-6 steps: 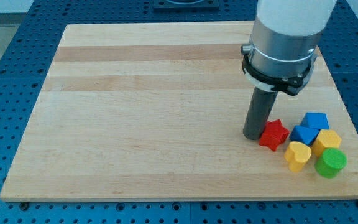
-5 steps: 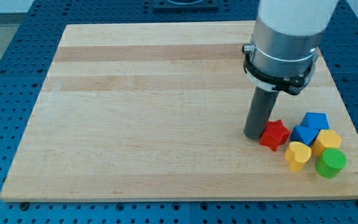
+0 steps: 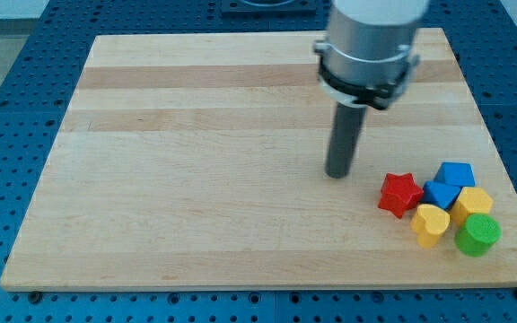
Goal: Slide the green star closer to the group of blocks
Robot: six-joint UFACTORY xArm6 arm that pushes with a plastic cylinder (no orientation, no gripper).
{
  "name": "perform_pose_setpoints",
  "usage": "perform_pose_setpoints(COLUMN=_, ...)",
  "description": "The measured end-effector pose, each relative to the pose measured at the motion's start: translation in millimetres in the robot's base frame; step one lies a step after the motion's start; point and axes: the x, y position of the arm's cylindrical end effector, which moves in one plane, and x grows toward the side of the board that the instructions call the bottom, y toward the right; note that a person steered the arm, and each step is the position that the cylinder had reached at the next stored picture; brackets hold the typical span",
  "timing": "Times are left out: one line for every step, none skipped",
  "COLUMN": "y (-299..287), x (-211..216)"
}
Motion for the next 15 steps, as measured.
perform_pose_setpoints(y=-25.8, x=-42.2)
perform_pose_setpoints(y=-27.5, x=-95.1)
perform_pose_setpoints(y=-22.5, x=-139.0)
perform_pose_setpoints(y=9.7, x=-174.8)
perform_pose_setpoints(y=42.4, x=-197.9)
perform_pose_setpoints(y=74.0, x=-202.1)
perform_pose_setpoints(y=94.4, x=-215.9)
perform_pose_setpoints(y=112.3, x=-220.1)
perform_pose_setpoints(y=122.5, x=-219.3)
perform_pose_setpoints(y=121.7, x=-211.8)
perform_pose_setpoints(y=119.9, x=-194.1)
perform_pose_setpoints(y=119.1, x=-172.2)
perform_pose_setpoints(y=119.0, x=-151.0)
perform_pose_setpoints(y=119.0, x=-132.0)
perform_pose_setpoints(y=122.8, x=-131.9)
